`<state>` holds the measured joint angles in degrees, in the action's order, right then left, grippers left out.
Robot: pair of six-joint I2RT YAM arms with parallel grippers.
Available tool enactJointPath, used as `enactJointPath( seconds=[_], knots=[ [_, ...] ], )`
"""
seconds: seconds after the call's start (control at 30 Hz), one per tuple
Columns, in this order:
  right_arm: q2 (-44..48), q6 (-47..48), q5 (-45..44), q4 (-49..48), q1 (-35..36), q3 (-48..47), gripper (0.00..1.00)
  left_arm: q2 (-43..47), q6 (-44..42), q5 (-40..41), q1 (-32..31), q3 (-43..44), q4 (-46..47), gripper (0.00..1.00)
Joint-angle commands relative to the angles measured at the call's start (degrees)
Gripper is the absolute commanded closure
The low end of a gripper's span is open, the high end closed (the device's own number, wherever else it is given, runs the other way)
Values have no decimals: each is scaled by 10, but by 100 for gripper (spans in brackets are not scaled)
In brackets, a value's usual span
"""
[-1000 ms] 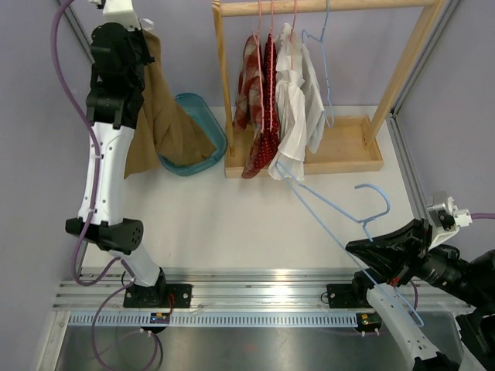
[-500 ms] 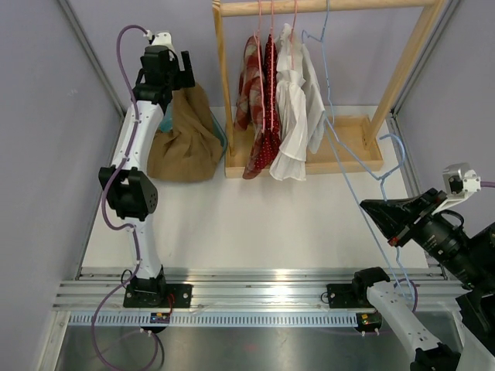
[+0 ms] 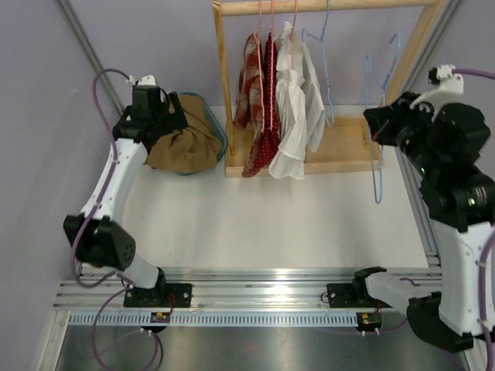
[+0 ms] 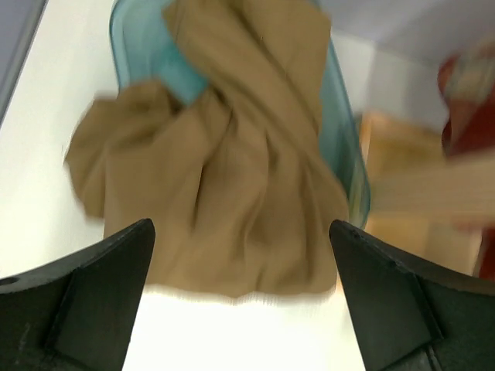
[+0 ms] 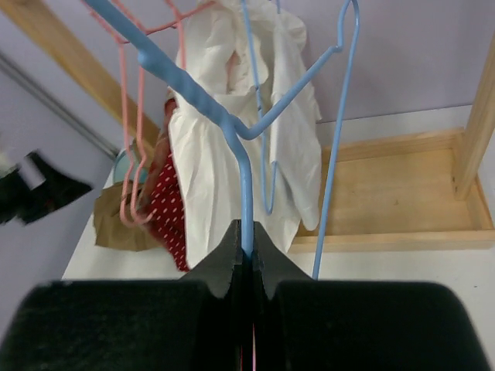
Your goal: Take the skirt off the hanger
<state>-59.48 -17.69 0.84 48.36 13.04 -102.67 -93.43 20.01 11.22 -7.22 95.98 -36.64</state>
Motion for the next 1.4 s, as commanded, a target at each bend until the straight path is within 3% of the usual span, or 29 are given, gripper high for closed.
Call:
enactJointPath(
  seconds=[0.0, 0.13, 0.23, 0.4, 0.43, 0.67, 1.0, 1.03, 1.07, 1.1, 1.13, 1.27, 1.37],
  knots=[
    [-85, 27, -73, -91, 2, -80, 100, 165, 21, 10, -42, -112, 18, 1],
    [-223, 56, -92, -99, 2, -196, 100, 276, 13, 68, -133, -271, -4, 1],
    [-309, 78, -98, -101, -12, -287, 100, 340, 37, 91, -184, -333, -47, 1],
    [-414, -9, -17, -88, -94, -397, 100, 427, 63, 86, -218, -407, -60, 1],
    [-430, -28, 18, -94, -108, -396, 100, 433, 66, 90, -218, -417, -60, 1],
    [-463, -45, 43, -120, -150, -352, 100, 453, 64, 99, -221, -459, -56, 1],
    [-402, -42, 14, -136, -157, -210, 100, 455, 66, 112, -249, -468, -55, 1],
    [-384, -40, -6, -134, -157, -202, 82, 454, 66, 113, -250, -469, -55, 1],
    [-374, -38, -29, -130, -157, -187, 31, 454, 66, 115, -253, -467, -56, 1],
    [-363, -37, -56, -130, -157, -181, 13, 454, 67, 116, -257, -468, -56, 1],
    [-341, -30, -67, -132, -157, -175, 1, 454, 68, 119, -259, -468, -57, 1],
    [-282, -24, -62, -157, -157, -150, 1, 455, 71, 125, -271, -469, -58, 1],
    [-249, -42, 23, -193, -155, -137, 1, 452, 70, 124, -278, -468, -57, 1]
  ],
)
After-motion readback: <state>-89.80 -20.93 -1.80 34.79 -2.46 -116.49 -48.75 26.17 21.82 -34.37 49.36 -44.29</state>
